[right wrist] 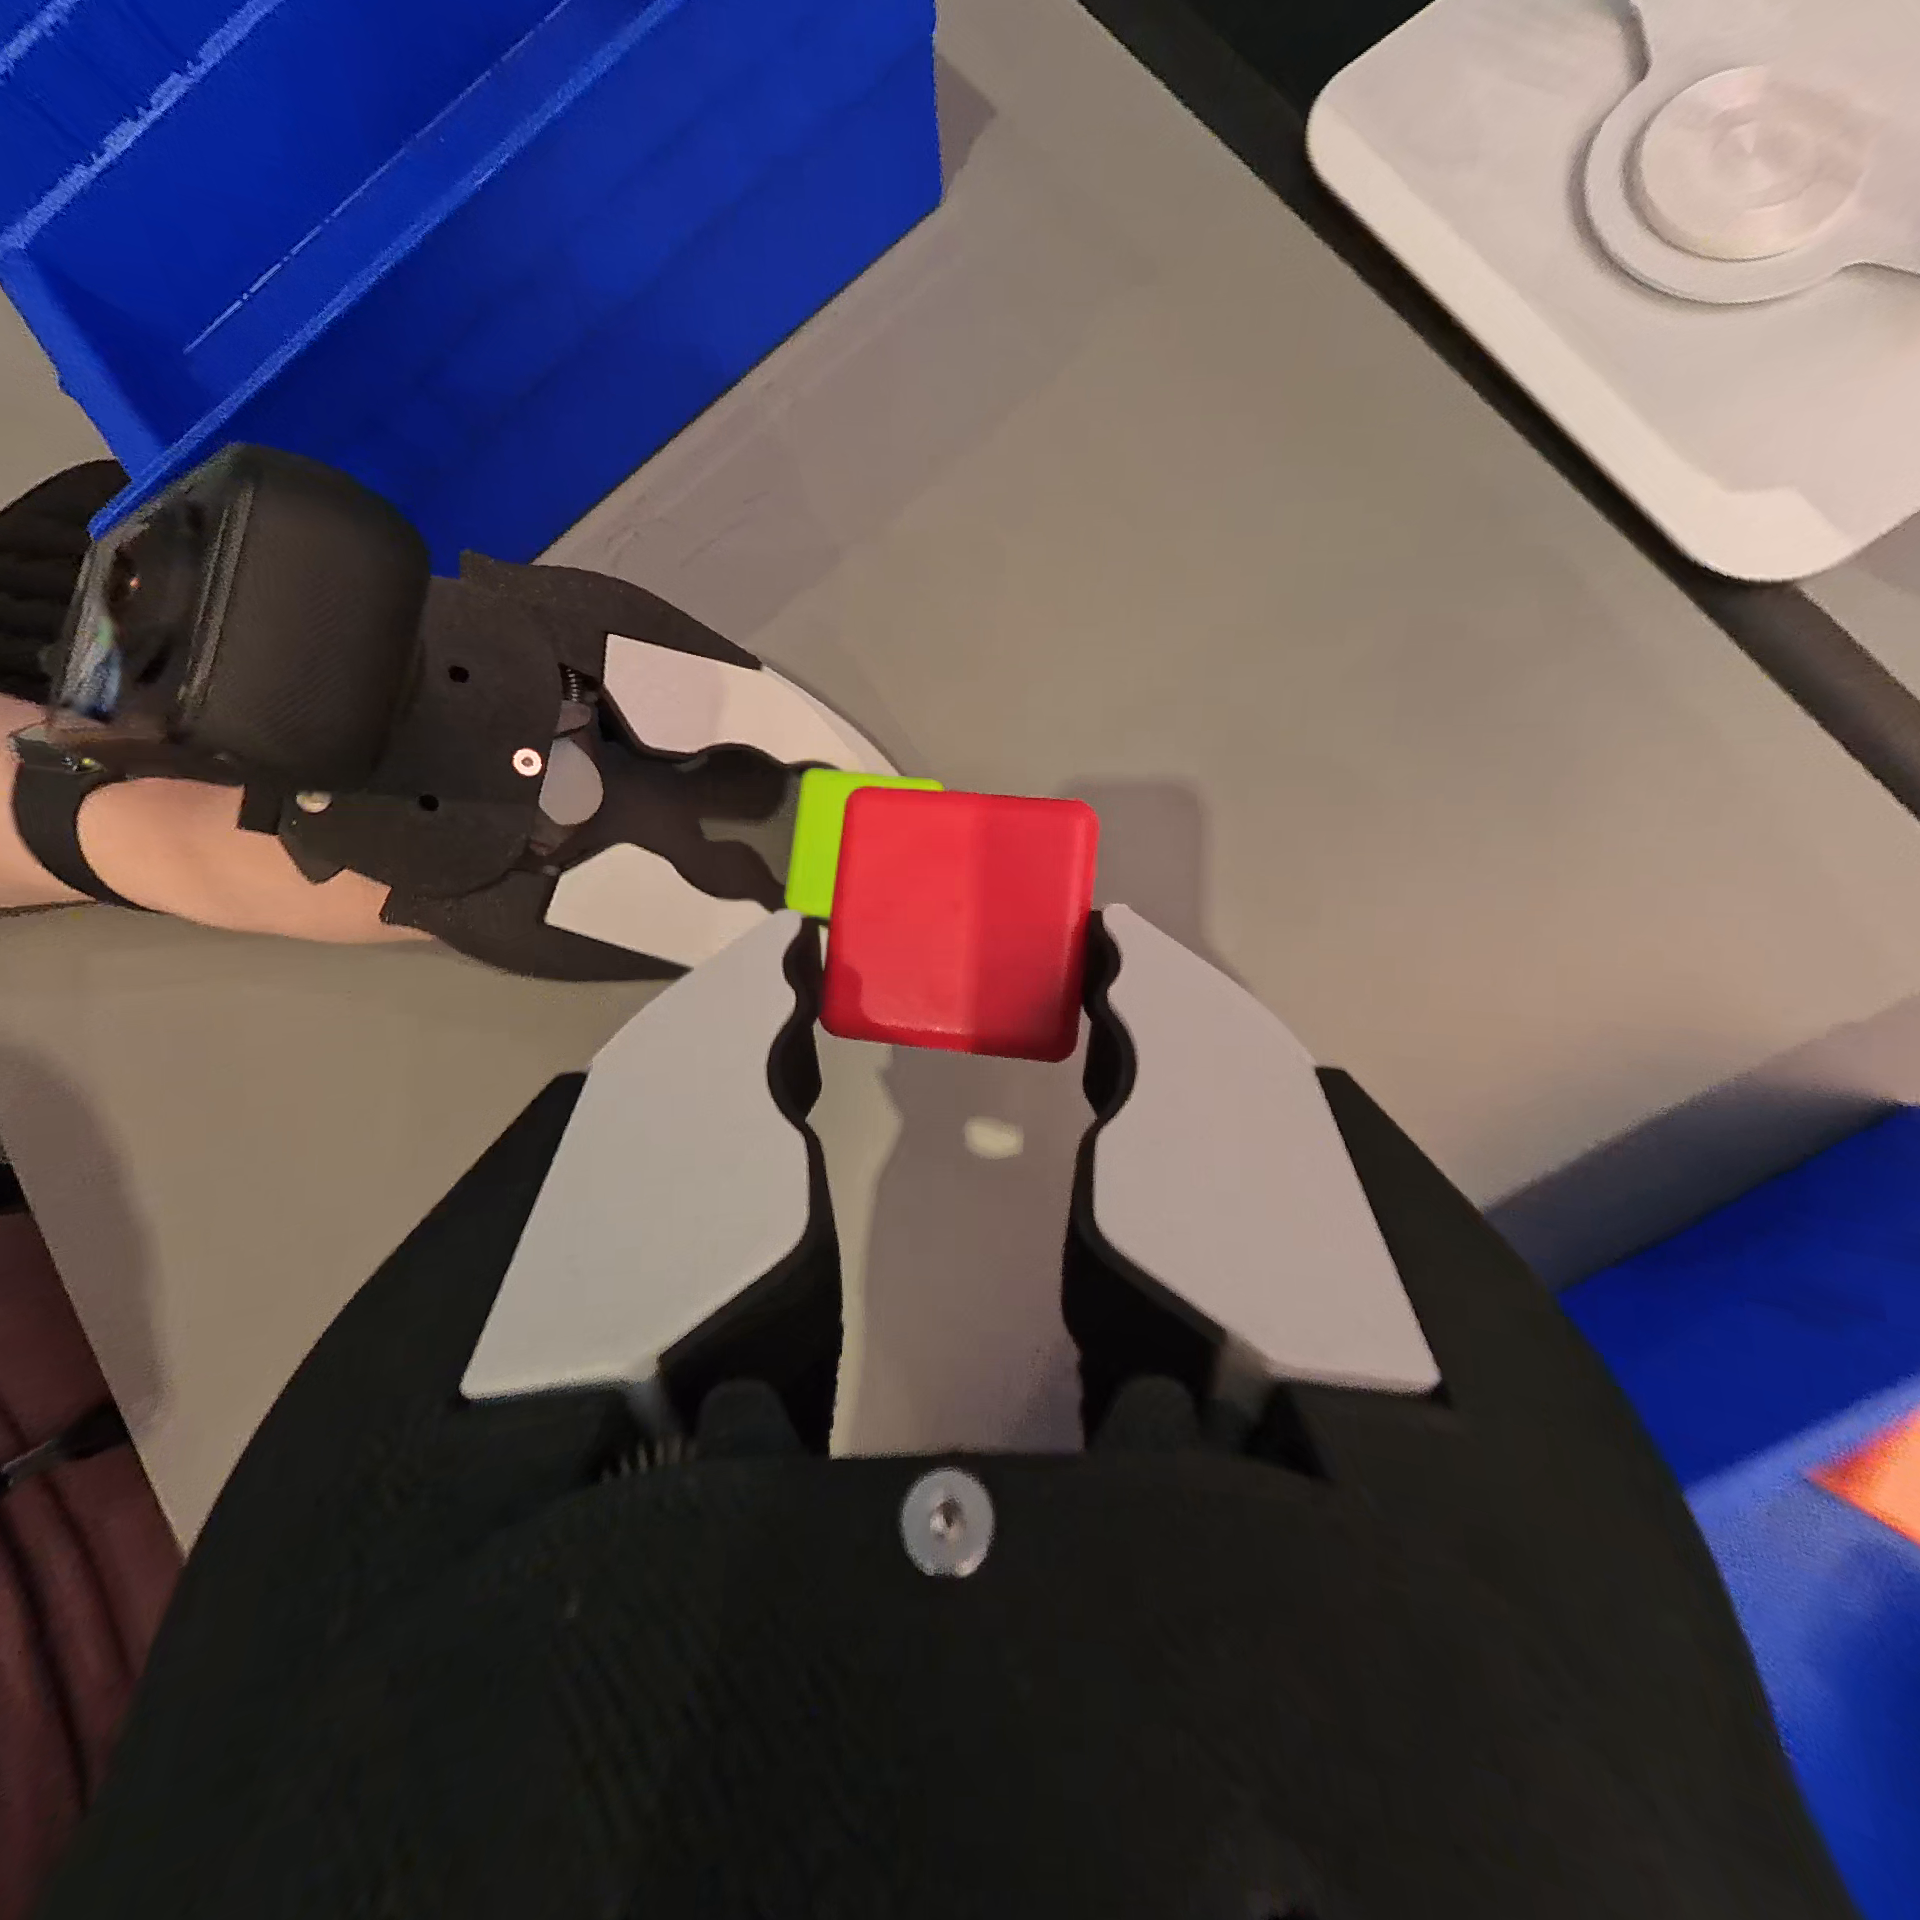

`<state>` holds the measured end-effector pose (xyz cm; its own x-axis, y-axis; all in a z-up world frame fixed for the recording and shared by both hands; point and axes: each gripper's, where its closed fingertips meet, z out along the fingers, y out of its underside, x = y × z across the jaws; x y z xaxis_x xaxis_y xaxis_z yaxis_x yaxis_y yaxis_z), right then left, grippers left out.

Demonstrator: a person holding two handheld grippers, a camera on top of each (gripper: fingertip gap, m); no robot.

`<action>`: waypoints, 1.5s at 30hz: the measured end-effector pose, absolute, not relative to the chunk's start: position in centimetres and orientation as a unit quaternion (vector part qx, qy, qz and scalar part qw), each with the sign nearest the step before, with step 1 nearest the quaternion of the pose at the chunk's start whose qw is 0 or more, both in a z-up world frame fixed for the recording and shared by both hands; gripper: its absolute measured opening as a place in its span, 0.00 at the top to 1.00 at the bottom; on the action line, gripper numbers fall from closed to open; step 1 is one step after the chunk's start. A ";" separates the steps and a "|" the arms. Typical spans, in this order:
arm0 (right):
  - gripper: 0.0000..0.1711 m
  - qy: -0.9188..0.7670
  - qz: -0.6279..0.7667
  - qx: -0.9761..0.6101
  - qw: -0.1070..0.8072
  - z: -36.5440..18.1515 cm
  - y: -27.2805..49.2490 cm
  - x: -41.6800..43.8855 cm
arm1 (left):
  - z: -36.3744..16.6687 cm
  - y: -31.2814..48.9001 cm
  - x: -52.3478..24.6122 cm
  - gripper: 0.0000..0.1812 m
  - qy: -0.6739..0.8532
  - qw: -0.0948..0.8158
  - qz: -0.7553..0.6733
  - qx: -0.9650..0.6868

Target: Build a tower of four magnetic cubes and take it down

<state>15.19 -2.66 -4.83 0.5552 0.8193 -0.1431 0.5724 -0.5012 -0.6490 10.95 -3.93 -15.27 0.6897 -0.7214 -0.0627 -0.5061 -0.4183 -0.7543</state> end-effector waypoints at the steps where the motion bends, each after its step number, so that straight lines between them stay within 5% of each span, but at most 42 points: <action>1: 0.71 -0.415 0.221 -0.838 0.277 -4.3 -2.7 15.9 | -15.2 -3.9 11.0 0.73 0.370 0.394 -0.137 -0.830; 9: 0.71 -0.355 0.215 -0.861 0.293 1.1 -4.0 29.1 | -15.4 -4.0 11.0 0.73 0.372 0.389 -0.140 -0.831; 17: 0.71 -0.507 0.193 -0.826 0.152 -8.3 -6.0 34.3 | -16.0 -3.2 11.0 0.55 0.353 0.364 -0.147 -0.849; 21: 0.70 -0.547 0.198 -0.806 0.114 -11.6 -5.8 33.8 | -15.7 -3.4 11.7 0.68 0.369 0.373 -0.152 -0.837; 28: 0.67 -0.518 0.215 -0.822 0.094 -13.1 -5.8 34.2 | -15.3 -3.2 12.1 0.70 0.382 0.389 -0.149 -0.825; 35: 0.68 -0.446 0.185 -0.835 0.265 -3.7 -3.7 34.0 | -7.9 -3.7 11.8 0.71 0.389 0.487 -0.175 -0.762; 39: 0.71 -0.386 0.352 -0.763 0.381 5.4 -4.4 25.6 | -3.8 -4.7 11.1 0.71 0.404 0.549 -0.146 -0.717; 45: 0.60 -0.356 0.524 -0.735 0.242 3.4 -6.5 15.6 | -0.8 -6.9 11.6 0.71 0.427 0.587 -0.138 -0.674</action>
<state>15.57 -6.55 3.37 0.1972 0.7770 -0.5978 0.2690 -0.6293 -0.7291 11.65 -6.88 -0.81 0.5967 -0.7379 -0.3155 -0.4135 0.0542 -0.9089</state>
